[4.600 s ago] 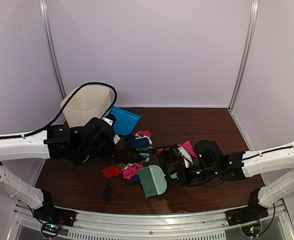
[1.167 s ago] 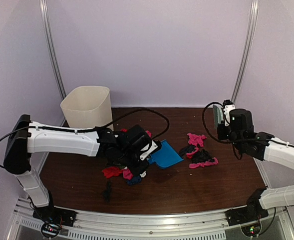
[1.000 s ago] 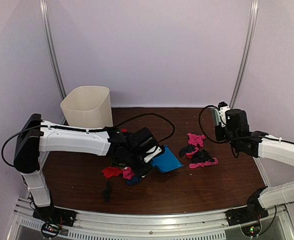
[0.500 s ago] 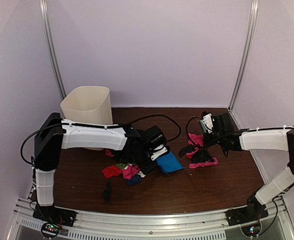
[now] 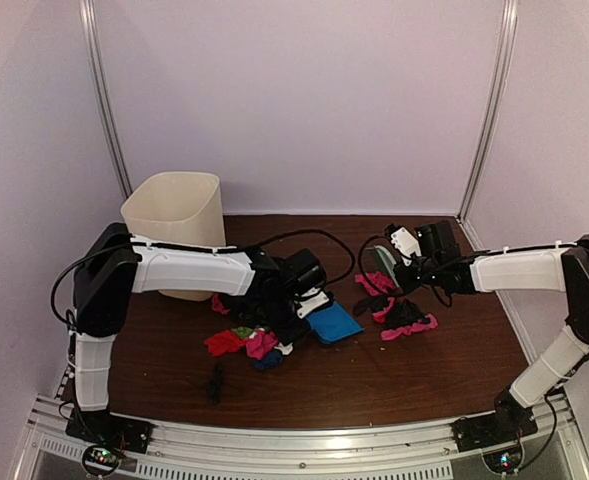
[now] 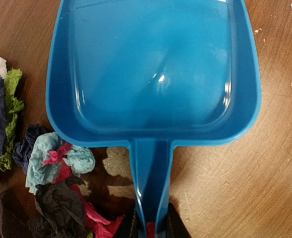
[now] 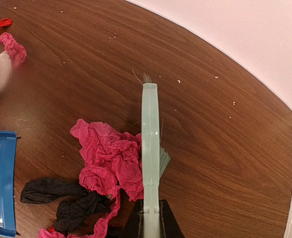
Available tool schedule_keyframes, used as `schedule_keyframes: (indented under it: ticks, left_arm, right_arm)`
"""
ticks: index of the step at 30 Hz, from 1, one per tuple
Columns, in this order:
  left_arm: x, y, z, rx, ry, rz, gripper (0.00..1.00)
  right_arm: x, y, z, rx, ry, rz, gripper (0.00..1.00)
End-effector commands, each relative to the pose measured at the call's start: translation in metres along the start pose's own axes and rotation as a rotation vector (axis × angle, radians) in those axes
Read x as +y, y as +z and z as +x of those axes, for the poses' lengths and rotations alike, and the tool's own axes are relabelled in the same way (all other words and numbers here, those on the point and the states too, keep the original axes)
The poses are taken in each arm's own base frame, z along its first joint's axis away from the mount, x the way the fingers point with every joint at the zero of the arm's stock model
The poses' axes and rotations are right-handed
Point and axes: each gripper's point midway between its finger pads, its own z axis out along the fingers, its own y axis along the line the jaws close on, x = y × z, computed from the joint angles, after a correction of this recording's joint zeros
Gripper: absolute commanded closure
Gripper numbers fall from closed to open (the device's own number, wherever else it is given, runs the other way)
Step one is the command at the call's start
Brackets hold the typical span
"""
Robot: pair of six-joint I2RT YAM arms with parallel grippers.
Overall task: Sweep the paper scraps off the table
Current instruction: Sweep the paper scraps into the dustpan.
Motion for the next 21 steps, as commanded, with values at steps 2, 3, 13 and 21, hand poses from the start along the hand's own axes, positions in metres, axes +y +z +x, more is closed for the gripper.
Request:
schedule_keyframes:
  ticks: [2,3,13,21]
  left_arm:
    - [-0.001,0.003,-0.005,-0.012,0.01,0.026,1.0]
    - [-0.001,0.004,-0.005,-0.013,0.009,0.028,1.0]
    - [0.0,0.008,-0.003,-0.02,0.0,0.039,1.0]
    - [0.002,0.005,-0.008,-0.057,-0.007,0.037,1.0]
  right_arm:
    - [0.021,-0.017,-0.004,-0.018,0.019,-0.139,1.0]
    - [0.023,-0.02,-0.004,-0.026,0.024,-0.153,1.0]
    - [0.057,-0.045,-0.005,-0.069,0.059,-0.278,1.0]
    - [0.081,-0.059,-0.003,-0.08,0.093,-0.374,1.0]
